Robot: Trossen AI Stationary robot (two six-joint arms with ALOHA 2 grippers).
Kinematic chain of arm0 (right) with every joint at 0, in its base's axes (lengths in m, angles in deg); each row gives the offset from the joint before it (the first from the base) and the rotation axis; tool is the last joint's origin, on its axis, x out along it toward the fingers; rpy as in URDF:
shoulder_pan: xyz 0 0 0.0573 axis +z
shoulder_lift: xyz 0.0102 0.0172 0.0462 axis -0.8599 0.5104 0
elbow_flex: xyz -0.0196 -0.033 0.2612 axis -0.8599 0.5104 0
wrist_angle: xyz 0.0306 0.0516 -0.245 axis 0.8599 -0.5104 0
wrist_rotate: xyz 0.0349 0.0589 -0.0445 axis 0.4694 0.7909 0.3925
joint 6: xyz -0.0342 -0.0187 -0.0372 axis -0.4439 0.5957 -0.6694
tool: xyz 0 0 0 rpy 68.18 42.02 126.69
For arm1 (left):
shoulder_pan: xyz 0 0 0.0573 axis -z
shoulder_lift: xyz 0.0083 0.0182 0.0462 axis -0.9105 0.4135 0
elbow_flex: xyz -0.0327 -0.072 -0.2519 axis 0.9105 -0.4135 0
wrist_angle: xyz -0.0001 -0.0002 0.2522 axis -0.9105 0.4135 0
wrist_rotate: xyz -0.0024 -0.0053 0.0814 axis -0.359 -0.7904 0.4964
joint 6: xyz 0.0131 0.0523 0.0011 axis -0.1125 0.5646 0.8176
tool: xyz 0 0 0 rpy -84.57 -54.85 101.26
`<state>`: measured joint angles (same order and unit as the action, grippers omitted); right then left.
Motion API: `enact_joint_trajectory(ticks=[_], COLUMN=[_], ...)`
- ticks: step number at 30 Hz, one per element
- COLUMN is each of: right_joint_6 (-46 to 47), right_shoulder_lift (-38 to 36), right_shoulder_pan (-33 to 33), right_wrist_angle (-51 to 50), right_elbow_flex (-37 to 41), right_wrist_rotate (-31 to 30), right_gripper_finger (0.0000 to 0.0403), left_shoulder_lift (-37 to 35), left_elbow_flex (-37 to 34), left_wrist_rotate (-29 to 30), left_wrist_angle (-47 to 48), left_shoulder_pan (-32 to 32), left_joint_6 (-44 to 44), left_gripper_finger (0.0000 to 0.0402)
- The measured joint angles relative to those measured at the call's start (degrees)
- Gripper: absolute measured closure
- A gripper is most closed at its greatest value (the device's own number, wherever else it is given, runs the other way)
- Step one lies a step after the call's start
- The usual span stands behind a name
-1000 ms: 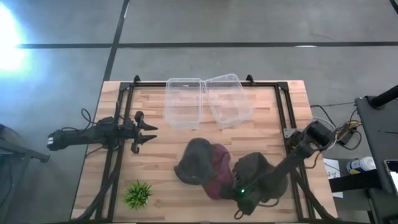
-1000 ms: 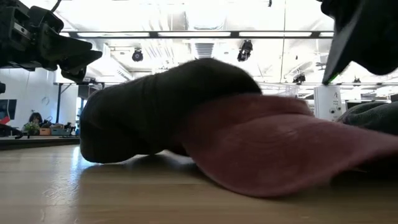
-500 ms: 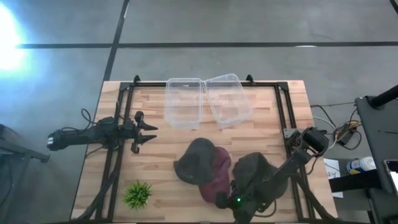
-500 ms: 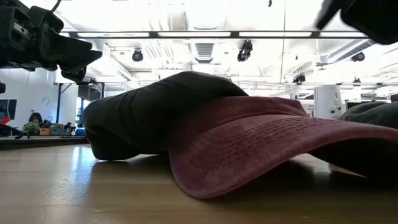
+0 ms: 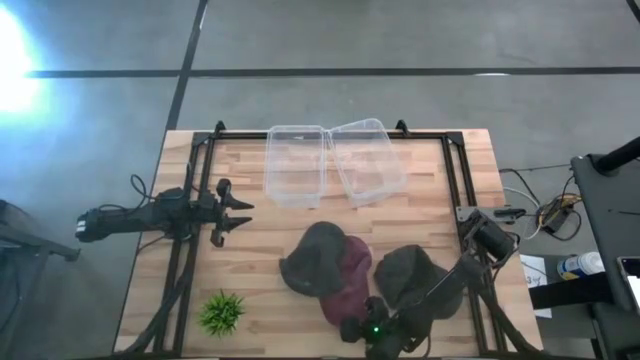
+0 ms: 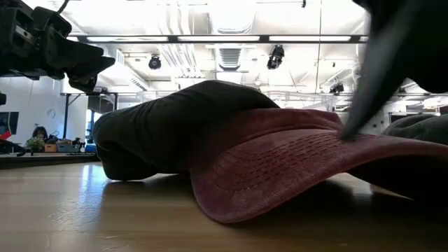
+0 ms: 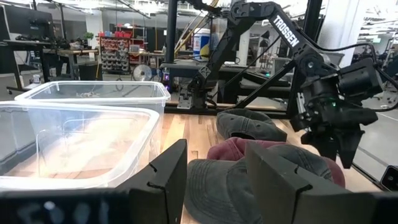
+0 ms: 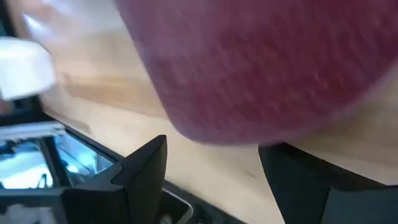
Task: Pick & Place hat
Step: Put the red cap into the left transparent bin
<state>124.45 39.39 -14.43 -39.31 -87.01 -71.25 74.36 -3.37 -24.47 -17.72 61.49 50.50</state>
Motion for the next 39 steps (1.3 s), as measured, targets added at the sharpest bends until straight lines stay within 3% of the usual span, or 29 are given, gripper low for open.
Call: enact_joint_trajectory(ticks=[4, 12, 29, 34, 39], right_joint_6=[-0.8, -0.9, -3.1, -4.8, -7.2], right_shoulder_lift=[-0.4, -1.7, -1.7, -1.7, -1.7], right_shoulder_pan=[0.0, -1.1, -5.5, -7.6, -9.8], right_wrist_angle=[-2.8, -14.5, -18.2, -18.1, -17.2], right_elbow_flex=[0.0, 0.3, 2.7, 4.2, 5.7], right_wrist_rotate=[-4.6, -7.1, -24.8, -26.6, -29.3], right_gripper_finger=[0.0152, 0.0151, 0.0159, 0.0177, 0.0223], left_shoulder_lift=[0.0, 0.0, 0.0, 0.0, 0.0], left_elbow_flex=[0.0, 0.0, 0.0, 0.0, 0.0], left_wrist_rotate=[0.0, 0.0, 0.0, 0.0, 0.0], left_wrist_angle=[0.0, 0.0, 0.0, 0.0, 0.0], left_shoulder_pan=[0.0, 0.0, 0.0, 0.0, 0.0], left_joint_6=[0.0, 0.0, 0.0, 0.0, 0.0], left_gripper_finger=[0.0246, 0.0246, 0.0246, 0.0246, 0.0246])
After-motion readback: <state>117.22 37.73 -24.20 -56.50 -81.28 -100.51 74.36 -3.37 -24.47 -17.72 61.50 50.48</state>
